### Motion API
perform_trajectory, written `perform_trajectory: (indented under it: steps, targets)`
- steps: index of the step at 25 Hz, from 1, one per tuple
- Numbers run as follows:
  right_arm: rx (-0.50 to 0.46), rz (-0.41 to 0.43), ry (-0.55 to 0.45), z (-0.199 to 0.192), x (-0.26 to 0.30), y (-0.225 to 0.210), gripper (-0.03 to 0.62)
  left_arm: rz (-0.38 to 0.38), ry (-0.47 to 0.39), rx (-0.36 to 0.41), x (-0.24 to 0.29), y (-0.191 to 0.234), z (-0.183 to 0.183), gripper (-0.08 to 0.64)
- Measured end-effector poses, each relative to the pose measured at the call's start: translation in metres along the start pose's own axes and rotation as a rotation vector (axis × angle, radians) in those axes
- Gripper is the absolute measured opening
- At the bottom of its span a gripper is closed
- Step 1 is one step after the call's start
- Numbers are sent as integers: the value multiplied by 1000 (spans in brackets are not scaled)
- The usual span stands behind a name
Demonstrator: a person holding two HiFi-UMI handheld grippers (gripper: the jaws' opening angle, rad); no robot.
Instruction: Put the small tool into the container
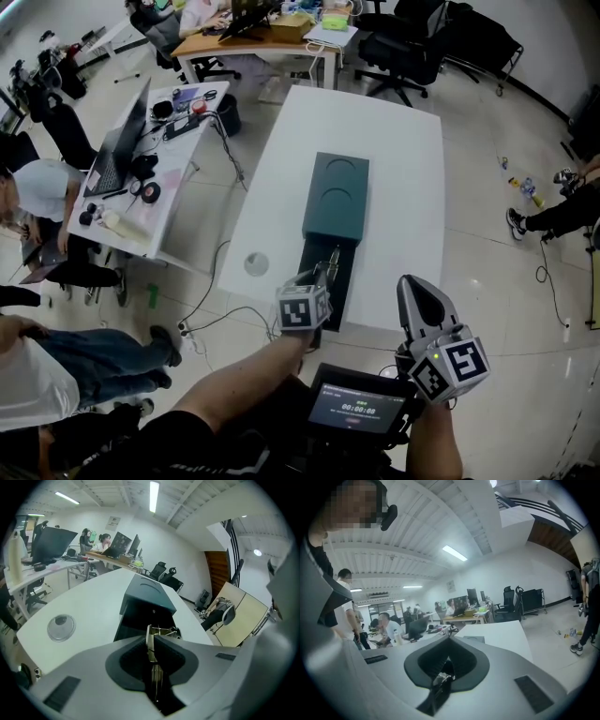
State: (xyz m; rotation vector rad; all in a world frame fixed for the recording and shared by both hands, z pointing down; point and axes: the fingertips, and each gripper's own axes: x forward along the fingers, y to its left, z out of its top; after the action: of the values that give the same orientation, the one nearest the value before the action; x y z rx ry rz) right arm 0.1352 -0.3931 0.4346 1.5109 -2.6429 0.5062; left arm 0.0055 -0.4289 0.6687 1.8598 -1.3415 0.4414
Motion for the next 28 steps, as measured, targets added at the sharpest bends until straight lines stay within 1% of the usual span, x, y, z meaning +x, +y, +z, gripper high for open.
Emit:
perform_trajectory:
  steps: [3, 5, 11, 14, 17, 20, 28]
  targets:
    - [0, -1, -1, 1, -2, 0, 17, -11, -12, -67, -1, 2, 0, 79]
    - [1, -2, 1, 2, -3, 0, 17, -14, -15, -87, 0, 3, 1, 77]
    - [2, 5, -2, 4, -5, 3, 17, 14, -19, -61, -6, 4, 3, 78]
    - [2, 11, -5, 4, -7, 6, 17, 32, -17, -36, -12, 3, 4, 78]
    - [1, 14, -12, 7, -9, 8, 17, 64, -25, 11, -18, 4, 9, 78]
    - [3, 18, -17, 9, -11, 10, 17, 94, -4, 55, -20, 10, 5, 78]
    - [13, 30, -17, 8, -14, 15, 17, 117, 19, 74, -20, 17, 3, 78]
